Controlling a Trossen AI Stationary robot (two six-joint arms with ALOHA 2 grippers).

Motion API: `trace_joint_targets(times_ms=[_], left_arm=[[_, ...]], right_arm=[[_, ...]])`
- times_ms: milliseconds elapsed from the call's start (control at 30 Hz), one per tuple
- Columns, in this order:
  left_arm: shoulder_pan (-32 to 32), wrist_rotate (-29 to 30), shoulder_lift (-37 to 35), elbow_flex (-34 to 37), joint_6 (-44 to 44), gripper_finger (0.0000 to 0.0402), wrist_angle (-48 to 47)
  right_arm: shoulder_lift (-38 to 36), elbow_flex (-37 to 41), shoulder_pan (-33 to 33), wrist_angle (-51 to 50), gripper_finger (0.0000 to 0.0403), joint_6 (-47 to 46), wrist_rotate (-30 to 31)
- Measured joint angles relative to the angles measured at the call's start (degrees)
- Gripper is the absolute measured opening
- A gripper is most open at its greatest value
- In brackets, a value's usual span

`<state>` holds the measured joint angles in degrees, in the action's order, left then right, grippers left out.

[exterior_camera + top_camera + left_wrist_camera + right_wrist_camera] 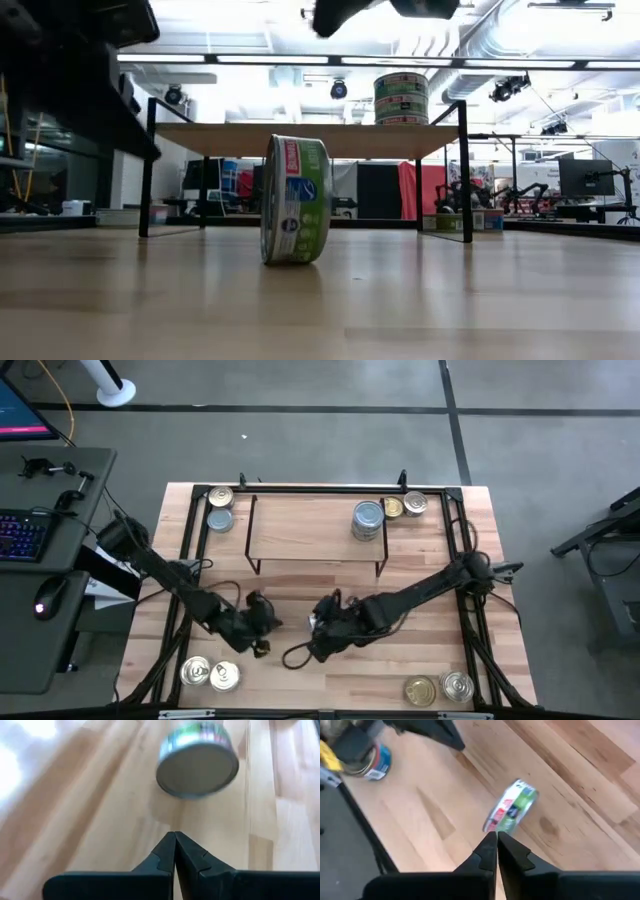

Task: Stack canned seafood by type on shelf
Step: Stack the green white tuna can on top of the other green white tuna can on the shelf

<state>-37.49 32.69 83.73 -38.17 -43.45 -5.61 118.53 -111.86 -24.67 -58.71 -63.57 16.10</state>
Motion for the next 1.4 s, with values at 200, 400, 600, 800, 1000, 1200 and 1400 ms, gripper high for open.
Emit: trace_joint_targets(times_ms=[200, 400, 600, 800, 1000, 1200, 1400], left_arm=[[1.3, -0.2, -6.6, 3.6, 0.5, 0.0000, -0.3], [1.5, -4.7, -8.8, 4.8, 5.5, 0.0000, -0.7], [1.4, -8.1, -8.7, 4.8, 7.2, 0.0000, -0.6], [1.4, -8.3, -8.6, 4.8, 7.3, 0.0000, -0.6], [1.4, -8.6, -8.6, 4.8, 7.3, 0.0000, -0.6], [1.5, -8.6, -8.6, 4.8, 7.3, 0.0000, -0.8], [1.5, -8.6, -8.6, 4.8, 7.6, 0.0000, -0.7]], right_arm=[[7.9, -8.1, 1.9, -2.9, 0.0083, -1.7, -0.1], [11.3, -10.2, 5.0, -4.0, 0.0218, -3.6, 1.0], [11.2, -10.3, 8.4, -10.2, 0.0281, -8.4, 0.8], [11.3, -9.4, 9.9, -7.2, 0.0282, -8.6, -1.9], [12.4, -9.2, 10.0, -7.7, 0.0282, -11.1, -2.9], [14.9, -9.2, 8.6, -6.1, 0.0282, -11.8, -6.4], [15.9, -9.1, 6.7, -5.6, 0.0281, -15.0, -7.0]])
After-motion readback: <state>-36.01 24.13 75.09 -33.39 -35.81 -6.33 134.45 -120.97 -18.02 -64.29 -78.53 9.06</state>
